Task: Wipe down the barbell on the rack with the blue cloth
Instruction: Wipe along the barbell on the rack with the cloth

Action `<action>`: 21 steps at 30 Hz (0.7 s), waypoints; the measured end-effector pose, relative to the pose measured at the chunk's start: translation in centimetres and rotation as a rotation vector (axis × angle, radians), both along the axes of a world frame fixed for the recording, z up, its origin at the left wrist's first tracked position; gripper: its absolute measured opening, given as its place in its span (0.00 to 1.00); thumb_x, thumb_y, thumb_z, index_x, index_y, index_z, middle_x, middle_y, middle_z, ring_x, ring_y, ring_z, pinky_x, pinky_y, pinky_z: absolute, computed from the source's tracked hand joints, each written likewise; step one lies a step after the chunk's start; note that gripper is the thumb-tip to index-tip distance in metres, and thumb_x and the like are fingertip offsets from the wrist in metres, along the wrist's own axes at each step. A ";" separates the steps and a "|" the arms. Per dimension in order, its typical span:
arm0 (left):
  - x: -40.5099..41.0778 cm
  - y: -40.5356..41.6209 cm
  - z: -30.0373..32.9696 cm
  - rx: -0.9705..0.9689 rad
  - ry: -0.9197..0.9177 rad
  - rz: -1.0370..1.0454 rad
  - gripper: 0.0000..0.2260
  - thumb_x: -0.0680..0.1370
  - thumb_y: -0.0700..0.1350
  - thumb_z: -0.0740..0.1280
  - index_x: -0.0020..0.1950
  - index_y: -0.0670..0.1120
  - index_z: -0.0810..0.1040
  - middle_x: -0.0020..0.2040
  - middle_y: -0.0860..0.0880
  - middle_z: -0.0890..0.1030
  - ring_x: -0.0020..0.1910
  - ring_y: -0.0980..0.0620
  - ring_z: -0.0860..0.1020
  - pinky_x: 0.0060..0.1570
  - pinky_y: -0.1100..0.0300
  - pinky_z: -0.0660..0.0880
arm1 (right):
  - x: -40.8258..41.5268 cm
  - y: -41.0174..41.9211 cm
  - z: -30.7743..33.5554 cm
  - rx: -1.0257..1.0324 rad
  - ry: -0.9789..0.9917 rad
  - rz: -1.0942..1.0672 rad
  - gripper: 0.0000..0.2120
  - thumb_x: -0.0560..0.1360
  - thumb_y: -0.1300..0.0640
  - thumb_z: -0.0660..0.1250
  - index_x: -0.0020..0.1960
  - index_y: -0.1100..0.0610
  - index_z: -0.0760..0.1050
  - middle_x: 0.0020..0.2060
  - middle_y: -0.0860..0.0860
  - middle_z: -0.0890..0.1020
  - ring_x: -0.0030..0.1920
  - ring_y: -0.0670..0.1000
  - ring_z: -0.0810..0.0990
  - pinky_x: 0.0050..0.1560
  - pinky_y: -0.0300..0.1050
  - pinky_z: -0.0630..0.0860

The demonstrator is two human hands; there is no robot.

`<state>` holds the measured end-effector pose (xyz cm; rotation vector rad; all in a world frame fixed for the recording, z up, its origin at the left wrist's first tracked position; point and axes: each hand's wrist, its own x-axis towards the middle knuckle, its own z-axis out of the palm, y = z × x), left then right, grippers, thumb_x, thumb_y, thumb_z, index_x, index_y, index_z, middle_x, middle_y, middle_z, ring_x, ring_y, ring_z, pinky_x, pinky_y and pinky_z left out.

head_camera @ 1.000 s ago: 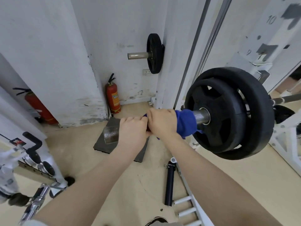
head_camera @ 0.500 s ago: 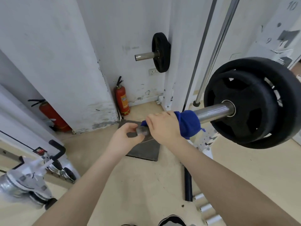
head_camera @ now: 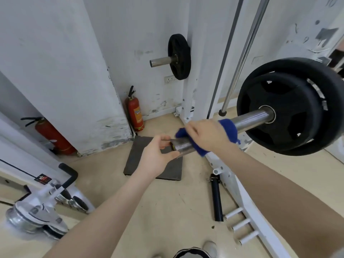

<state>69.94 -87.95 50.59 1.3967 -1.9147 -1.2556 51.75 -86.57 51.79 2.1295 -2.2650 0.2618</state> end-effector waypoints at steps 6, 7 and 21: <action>0.0 -0.8 -0.2 0.029 0.029 -0.042 0.19 0.68 0.44 0.75 0.55 0.47 0.73 0.53 0.53 0.78 0.54 0.53 0.75 0.51 0.61 0.69 | 5.4 0.1 -1.6 -0.168 0.011 -0.139 0.19 0.77 0.52 0.47 0.39 0.54 0.73 0.32 0.49 0.75 0.39 0.54 0.74 0.49 0.50 0.65; 0.0 -0.8 -0.1 0.038 0.043 -0.033 0.20 0.67 0.43 0.76 0.55 0.47 0.72 0.51 0.52 0.77 0.54 0.52 0.75 0.51 0.61 0.69 | 6.2 0.4 -1.9 -0.200 0.005 -0.093 0.21 0.76 0.50 0.45 0.39 0.53 0.74 0.33 0.49 0.77 0.39 0.54 0.75 0.49 0.50 0.65; 0.0 -0.7 0.1 0.011 0.001 -0.042 0.34 0.68 0.46 0.75 0.70 0.51 0.63 0.65 0.50 0.71 0.57 0.54 0.71 0.53 0.61 0.69 | 2.5 2.0 -2.9 -0.357 0.055 -0.043 0.18 0.77 0.49 0.51 0.47 0.53 0.79 0.43 0.48 0.83 0.49 0.53 0.79 0.58 0.50 0.64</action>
